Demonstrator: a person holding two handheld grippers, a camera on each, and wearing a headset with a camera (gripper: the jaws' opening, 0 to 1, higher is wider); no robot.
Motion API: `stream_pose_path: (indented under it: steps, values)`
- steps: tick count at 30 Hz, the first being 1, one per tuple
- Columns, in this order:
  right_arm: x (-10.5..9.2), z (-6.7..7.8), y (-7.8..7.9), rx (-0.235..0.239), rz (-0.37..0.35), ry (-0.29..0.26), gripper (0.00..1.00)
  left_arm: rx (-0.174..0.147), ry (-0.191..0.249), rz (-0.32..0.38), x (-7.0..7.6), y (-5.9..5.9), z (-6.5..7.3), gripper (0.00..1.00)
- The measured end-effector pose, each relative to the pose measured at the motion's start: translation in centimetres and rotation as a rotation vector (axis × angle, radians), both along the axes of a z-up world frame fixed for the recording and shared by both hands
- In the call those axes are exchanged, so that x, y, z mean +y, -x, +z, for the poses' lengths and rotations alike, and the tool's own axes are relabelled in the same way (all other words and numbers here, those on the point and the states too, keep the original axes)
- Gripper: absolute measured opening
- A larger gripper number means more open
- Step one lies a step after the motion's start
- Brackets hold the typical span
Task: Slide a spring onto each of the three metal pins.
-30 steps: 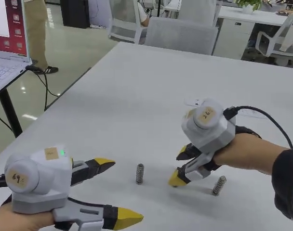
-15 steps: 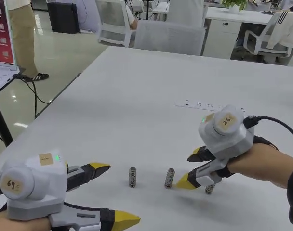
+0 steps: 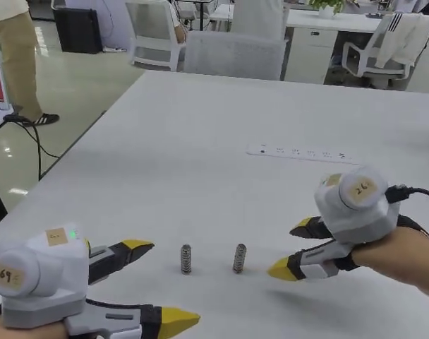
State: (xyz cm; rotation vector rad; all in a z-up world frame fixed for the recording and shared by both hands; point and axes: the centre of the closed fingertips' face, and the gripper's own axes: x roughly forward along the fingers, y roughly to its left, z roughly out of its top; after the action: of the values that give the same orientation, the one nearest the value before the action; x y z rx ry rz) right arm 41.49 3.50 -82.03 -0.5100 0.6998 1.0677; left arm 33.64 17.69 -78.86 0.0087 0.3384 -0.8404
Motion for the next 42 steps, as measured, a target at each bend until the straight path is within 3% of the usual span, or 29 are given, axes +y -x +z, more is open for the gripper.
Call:
stream_pose_path:
  steps: [20,35,42]
  values:
    - [-2.7,1.1,2.7,-0.077,-0.095,-0.083,0.54,-0.007,0.008,0.011,0.0,-0.1,0.2,0.81]
    - [-3.4,1.1,4.6,-0.084,-0.141,-0.12,0.54,-0.001,0.015,0.024,0.1,0.0,0.1,0.8]
    - [-3.6,1.0,4.5,-0.085,-0.159,-0.128,0.55,-0.001,0.025,0.031,0.3,-0.2,0.2,0.8]
